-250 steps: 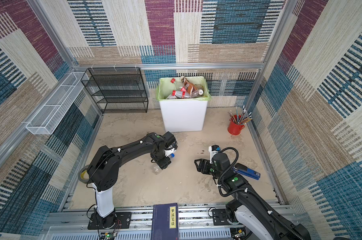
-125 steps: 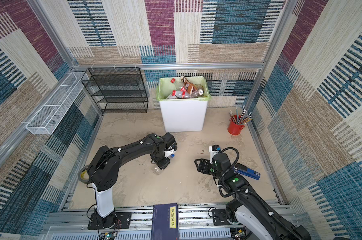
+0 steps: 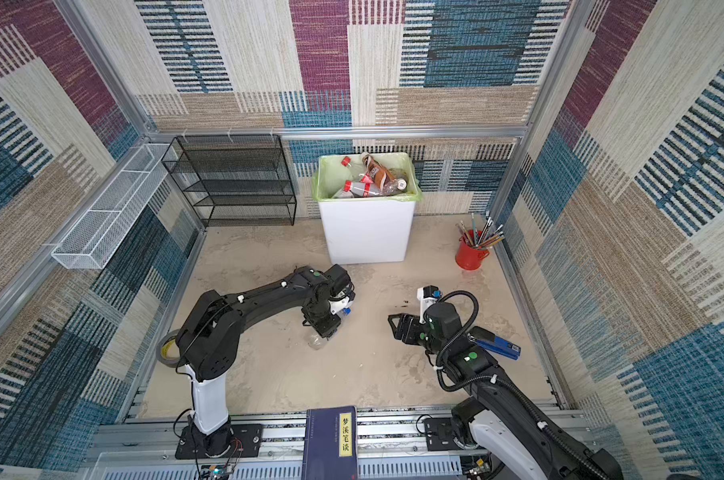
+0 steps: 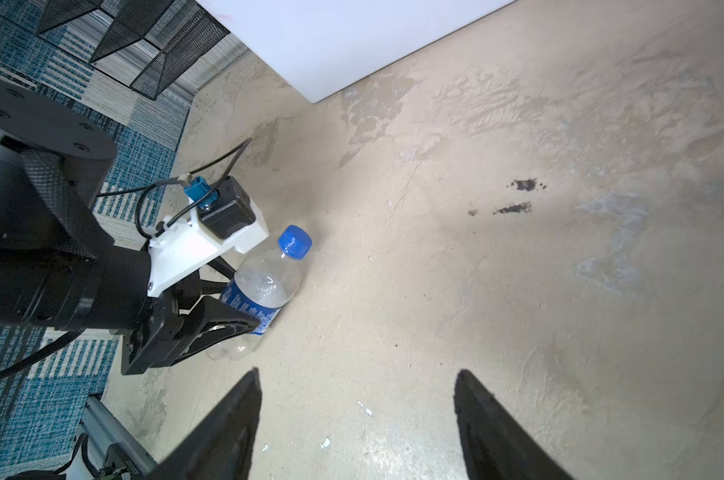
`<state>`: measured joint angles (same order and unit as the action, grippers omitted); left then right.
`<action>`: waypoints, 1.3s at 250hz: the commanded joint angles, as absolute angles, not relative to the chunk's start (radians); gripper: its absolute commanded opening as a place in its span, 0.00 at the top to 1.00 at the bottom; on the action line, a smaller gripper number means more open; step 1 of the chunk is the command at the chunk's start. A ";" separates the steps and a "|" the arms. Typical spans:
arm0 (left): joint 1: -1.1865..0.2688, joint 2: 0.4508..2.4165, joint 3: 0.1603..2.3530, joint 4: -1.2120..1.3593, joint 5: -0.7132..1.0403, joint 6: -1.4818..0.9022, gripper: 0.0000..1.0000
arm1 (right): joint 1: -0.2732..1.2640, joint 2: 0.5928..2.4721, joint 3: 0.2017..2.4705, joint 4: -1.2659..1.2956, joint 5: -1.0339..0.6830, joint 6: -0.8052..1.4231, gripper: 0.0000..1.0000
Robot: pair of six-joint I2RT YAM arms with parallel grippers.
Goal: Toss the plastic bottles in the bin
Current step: 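Lower left gripper onto the water bottle and close, then lift the water bottle with left gripper over the bin and open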
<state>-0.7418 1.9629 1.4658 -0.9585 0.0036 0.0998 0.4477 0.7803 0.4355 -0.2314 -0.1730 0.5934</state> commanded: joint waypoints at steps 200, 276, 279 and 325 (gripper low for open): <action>-0.688 1.426 1.372 -0.461 0.171 -0.174 0.52 | 0.446 0.855 0.521 -0.176 -0.156 0.555 0.26; -0.519 1.930 2.437 -0.361 0.225 -0.167 0.33 | 0.446 0.791 0.523 -0.209 -0.137 0.583 0.26; -0.513 1.974 2.523 -0.372 0.219 -0.173 0.31 | 0.446 0.788 0.522 -0.212 -0.137 0.585 0.27; -0.421 2.294 3.033 -0.140 0.105 -0.343 0.07 | 0.446 0.695 0.518 -0.272 -0.090 0.597 0.27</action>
<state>-0.4614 2.3028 2.8281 -0.3302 0.1776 -0.2226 0.4458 0.7418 0.5156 -0.2333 -0.1371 0.5797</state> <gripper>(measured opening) 0.924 0.735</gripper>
